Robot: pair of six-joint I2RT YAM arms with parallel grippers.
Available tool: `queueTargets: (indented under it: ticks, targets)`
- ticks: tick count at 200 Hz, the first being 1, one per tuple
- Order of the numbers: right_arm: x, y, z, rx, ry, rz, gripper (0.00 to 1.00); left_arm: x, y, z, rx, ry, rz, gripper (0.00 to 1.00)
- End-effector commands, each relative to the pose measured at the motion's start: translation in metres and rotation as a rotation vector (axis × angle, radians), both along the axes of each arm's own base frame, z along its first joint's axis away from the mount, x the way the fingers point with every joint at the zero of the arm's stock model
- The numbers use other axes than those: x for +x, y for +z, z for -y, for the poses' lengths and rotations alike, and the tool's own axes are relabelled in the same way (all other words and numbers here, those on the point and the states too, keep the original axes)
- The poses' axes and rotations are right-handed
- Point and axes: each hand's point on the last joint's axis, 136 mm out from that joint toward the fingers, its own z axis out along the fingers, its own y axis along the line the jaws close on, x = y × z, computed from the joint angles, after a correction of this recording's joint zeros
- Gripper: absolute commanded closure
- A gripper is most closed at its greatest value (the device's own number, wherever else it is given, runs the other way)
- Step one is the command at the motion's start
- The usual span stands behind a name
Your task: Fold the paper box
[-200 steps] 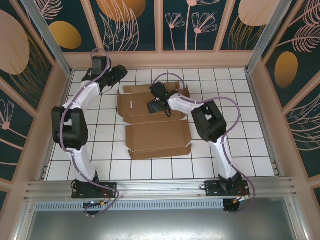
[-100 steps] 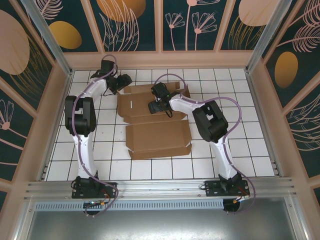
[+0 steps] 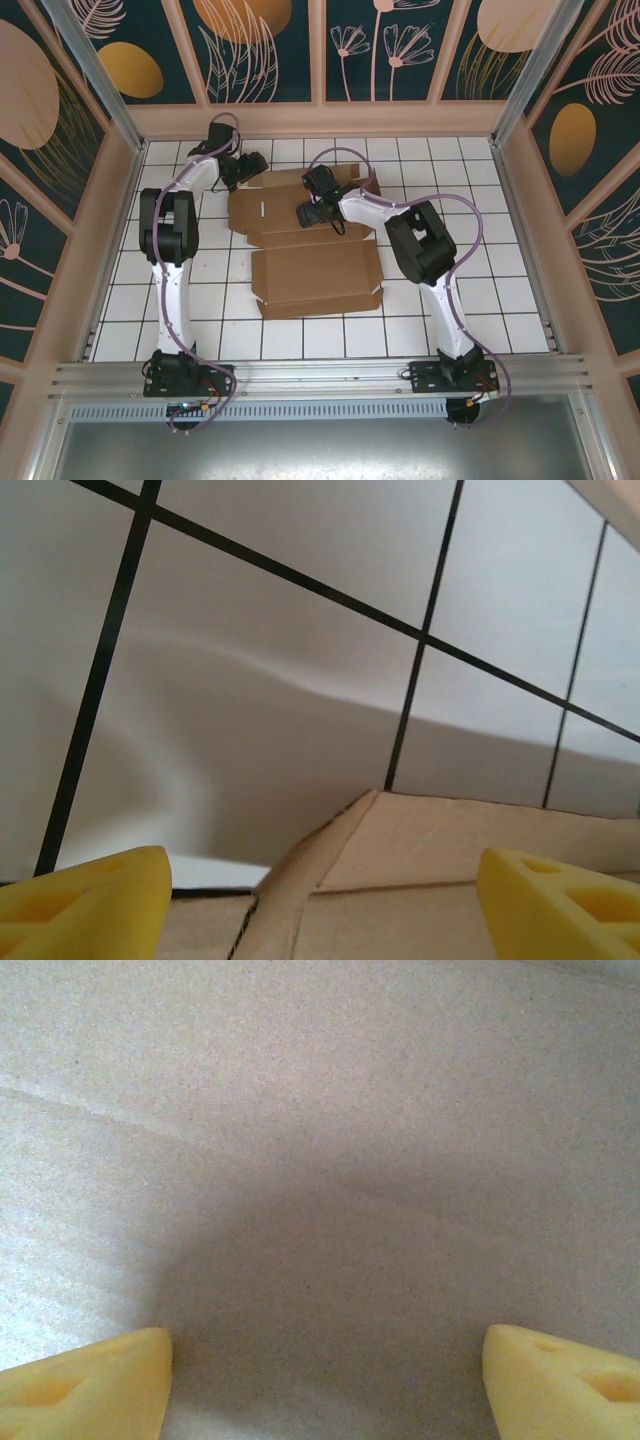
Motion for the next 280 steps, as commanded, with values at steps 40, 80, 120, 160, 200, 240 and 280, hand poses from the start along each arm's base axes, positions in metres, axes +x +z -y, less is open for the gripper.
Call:
queueTargets:
  ticks: [40,80,120,160,200,240,280]
  targets:
    - [-0.075,-0.09,0.044,-0.186,0.031,-0.33,0.21,0.003,0.013,0.019,-0.047,-0.042,0.053,0.23]
    - [-0.075,-0.09,0.042,-0.18,0.031,-0.33,0.21,0.0,0.021,0.034,-0.093,-0.064,0.076,0.26]
    - [-0.076,-0.091,0.041,-0.177,0.033,-0.334,0.22,-0.004,0.027,0.052,-0.096,-0.092,0.094,0.27]
    - [-0.078,-0.092,0.041,-0.179,0.036,-0.338,0.22,-0.002,0.036,0.061,-0.071,-0.107,0.114,0.27]
    - [-0.079,-0.094,0.042,-0.183,0.037,-0.343,0.23,-0.002,0.027,0.072,-0.085,-0.129,0.096,0.27]
    - [-0.08,-0.094,0.042,-0.186,0.041,-0.344,0.23,-0.003,0.038,0.072,-0.078,-0.137,0.117,0.28]
    - [-0.08,-0.09,0.042,-0.171,0.036,-0.329,0.23,-0.022,0.109,0.039,-0.014,-0.077,0.245,0.28]
